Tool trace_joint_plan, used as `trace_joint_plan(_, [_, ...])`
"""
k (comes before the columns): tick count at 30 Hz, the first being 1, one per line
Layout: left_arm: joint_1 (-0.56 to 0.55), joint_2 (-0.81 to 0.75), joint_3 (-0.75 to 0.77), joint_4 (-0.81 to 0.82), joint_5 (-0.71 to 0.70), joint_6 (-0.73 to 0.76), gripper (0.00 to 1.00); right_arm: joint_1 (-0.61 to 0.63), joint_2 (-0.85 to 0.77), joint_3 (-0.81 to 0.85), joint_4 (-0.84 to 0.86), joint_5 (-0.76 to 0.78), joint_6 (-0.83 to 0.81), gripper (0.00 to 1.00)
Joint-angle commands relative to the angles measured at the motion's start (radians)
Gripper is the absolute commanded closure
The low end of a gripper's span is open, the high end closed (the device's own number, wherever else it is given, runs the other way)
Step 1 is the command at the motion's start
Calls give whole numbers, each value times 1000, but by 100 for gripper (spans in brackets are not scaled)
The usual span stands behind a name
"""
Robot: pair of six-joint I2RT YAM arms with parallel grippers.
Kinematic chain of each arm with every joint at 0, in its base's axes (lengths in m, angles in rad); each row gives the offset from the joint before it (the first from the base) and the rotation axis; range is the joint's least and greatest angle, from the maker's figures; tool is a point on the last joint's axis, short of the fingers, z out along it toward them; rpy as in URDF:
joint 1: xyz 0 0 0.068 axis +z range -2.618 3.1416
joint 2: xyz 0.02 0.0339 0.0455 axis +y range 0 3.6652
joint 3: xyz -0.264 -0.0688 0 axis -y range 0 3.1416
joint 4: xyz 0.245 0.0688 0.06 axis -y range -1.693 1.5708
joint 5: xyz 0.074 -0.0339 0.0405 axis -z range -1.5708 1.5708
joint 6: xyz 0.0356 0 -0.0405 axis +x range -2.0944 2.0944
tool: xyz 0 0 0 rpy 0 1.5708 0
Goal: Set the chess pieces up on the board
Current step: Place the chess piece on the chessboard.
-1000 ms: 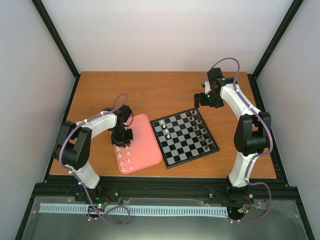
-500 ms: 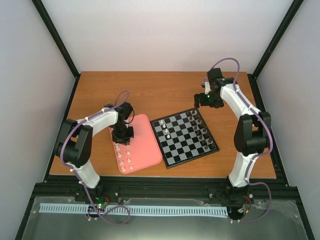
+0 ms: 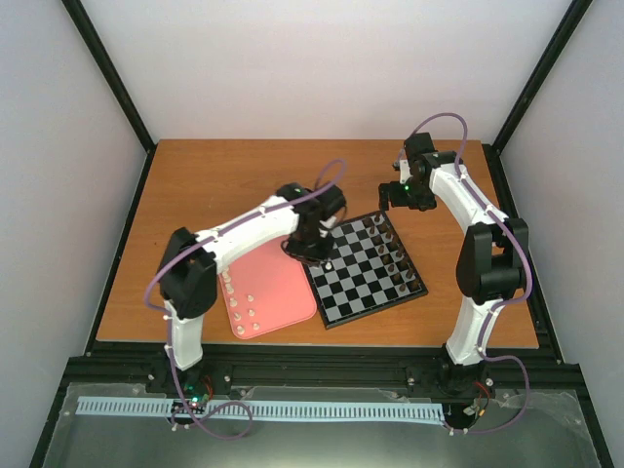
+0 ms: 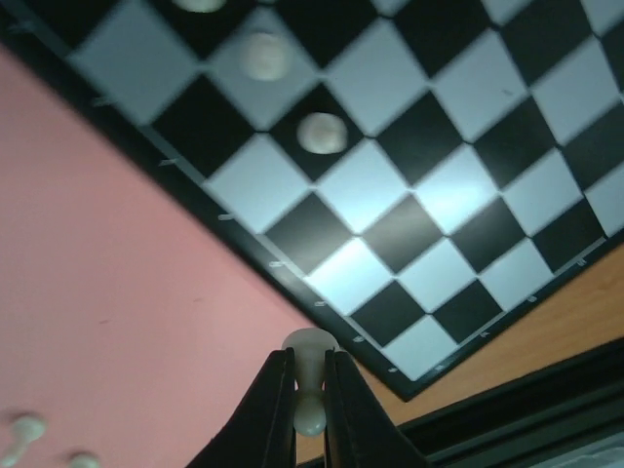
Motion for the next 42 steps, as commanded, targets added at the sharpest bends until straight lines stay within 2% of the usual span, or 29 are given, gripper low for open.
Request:
trace_joint_plan(1, [-93, 109, 129, -96, -7, 46, 99, -8, -19, 15, 6, 12, -6, 0])
trace_joint_plan(5, [-129, 160, 169, -82, -22, 66, 99, -8, -10, 23, 2, 16, -7, 0])
trace_joint_plan(15, [-129, 231, 163, 41, -112, 85, 99, -8, 5, 25, 1, 17, -11, 0])
trace_joint_plan(42, [-96, 317, 152, 101, -56, 113, 99, -8, 41, 48, -5, 16, -14, 0])
